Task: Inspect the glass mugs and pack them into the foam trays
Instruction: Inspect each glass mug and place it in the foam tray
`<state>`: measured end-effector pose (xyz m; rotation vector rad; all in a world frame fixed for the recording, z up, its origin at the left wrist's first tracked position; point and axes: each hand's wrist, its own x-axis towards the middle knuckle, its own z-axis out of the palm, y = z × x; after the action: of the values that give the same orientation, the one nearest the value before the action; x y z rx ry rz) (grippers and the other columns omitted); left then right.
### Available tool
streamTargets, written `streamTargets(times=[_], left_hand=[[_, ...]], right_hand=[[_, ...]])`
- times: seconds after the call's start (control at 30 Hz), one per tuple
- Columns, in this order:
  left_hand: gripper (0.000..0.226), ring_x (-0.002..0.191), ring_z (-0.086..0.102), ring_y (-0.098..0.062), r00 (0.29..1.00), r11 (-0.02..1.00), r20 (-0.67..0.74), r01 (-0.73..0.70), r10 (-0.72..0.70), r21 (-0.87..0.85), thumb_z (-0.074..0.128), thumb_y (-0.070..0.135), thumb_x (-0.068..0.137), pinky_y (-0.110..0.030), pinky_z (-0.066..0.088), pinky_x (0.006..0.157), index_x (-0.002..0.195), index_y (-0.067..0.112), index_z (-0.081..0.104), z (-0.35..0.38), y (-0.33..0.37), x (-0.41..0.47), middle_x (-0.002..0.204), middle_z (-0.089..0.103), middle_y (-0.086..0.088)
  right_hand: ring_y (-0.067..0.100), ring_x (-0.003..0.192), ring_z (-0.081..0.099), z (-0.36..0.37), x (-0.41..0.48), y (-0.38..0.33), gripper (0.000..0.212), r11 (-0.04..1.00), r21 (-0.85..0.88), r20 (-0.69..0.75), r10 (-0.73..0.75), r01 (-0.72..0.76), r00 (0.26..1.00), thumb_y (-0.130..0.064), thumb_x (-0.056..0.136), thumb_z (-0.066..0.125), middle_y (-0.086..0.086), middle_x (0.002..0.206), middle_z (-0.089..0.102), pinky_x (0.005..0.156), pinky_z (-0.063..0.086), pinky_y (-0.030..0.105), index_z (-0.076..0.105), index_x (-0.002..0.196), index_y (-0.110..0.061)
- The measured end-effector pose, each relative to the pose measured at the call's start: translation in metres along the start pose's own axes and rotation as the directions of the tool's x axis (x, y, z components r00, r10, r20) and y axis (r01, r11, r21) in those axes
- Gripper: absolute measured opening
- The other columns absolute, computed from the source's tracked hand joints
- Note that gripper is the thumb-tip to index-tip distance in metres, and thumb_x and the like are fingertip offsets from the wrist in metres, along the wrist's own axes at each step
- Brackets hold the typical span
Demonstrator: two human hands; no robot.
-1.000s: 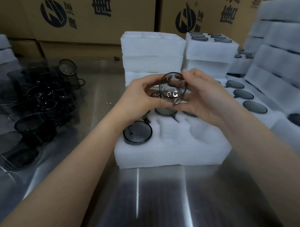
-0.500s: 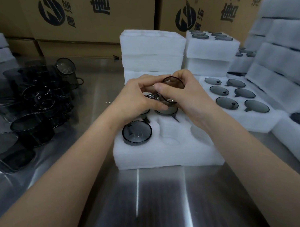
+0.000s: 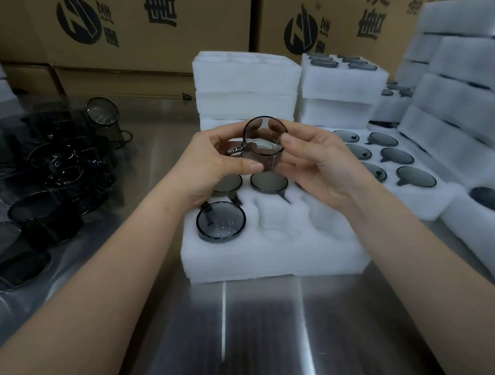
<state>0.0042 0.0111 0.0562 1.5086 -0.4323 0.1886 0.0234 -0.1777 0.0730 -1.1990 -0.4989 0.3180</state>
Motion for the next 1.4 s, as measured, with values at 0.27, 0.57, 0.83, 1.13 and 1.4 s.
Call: streamTargets(times=[0.27, 0.57, 0.83, 1.13, 1.4], left_hand=[[0.067, 0.109, 0.061, -0.008, 0.997, 0.905, 0.020, -0.074, 0.072, 0.418, 0.087, 0.002, 0.062, -0.030, 0.047, 0.100, 0.116, 0.036, 0.063, 0.014, 0.009, -0.006, 0.114, 0.065, 0.010], [0.054, 0.104, 0.064, -0.015, 0.986, 0.931, -0.057, -0.126, 0.154, 0.343, 0.079, 0.010, 0.071, -0.034, 0.052, 0.093, 0.111, 0.021, 0.046, 0.015, 0.006, -0.010, 0.111, 0.064, 0.003], [0.058, 0.115, 0.061, -0.013, 0.984, 0.981, -0.108, -0.122, 0.139, 0.153, 0.078, 0.003, 0.067, -0.031, 0.052, 0.094, 0.118, 0.019, 0.056, 0.007, 0.003, -0.008, 0.120, 0.062, 0.002], [0.070, 0.114, 0.063, -0.012, 0.996, 0.975, 0.003, -0.084, 0.086, 0.203, 0.080, -0.004, 0.060, -0.029, 0.052, 0.096, 0.123, 0.021, 0.060, 0.008, 0.002, -0.006, 0.121, 0.066, 0.002], [0.072, 0.113, 0.064, -0.013, 0.993, 0.977, 0.100, -0.080, 0.061, 0.200, 0.082, -0.007, 0.061, -0.027, 0.051, 0.095, 0.122, 0.025, 0.061, 0.009, 0.001, -0.005, 0.123, 0.066, 0.004]], right_hand=[[0.029, 0.076, 0.068, 0.002, 0.004, 0.006, 0.023, 0.995, -0.101, -0.239, -0.044, 0.021, 0.970, -0.021, 0.084, 0.072, 0.014, 0.083, 0.068, 0.075, 0.058, 0.047, 0.055, 0.071, -0.012], [0.022, 0.081, 0.070, 0.006, 0.004, 0.000, 0.030, 0.998, -0.050, -0.290, -0.055, 0.043, 0.956, -0.026, 0.103, 0.045, 0.009, 0.096, 0.068, 0.082, 0.059, 0.039, 0.069, 0.102, -0.007], [0.038, 0.121, 0.056, 0.007, -0.002, 0.002, 0.043, 0.963, -0.264, -0.050, -0.066, 0.051, 0.997, -0.010, 0.100, 0.046, 0.028, 0.134, 0.055, 0.107, 0.044, 0.048, 0.045, 0.142, -0.002], [0.016, 0.076, 0.064, 0.013, -0.005, 0.009, 0.044, 0.891, -0.415, -0.151, -0.267, 0.184, 0.952, -0.023, 0.066, 0.082, -0.003, 0.091, 0.062, 0.071, 0.056, 0.030, 0.055, 0.100, -0.019], [0.011, 0.056, 0.054, 0.018, -0.003, 0.006, 0.032, 0.887, -0.435, -0.338, -0.317, 0.151, 0.886, -0.033, 0.087, 0.072, 0.001, 0.067, 0.056, 0.051, 0.040, 0.019, 0.051, 0.067, -0.020]])
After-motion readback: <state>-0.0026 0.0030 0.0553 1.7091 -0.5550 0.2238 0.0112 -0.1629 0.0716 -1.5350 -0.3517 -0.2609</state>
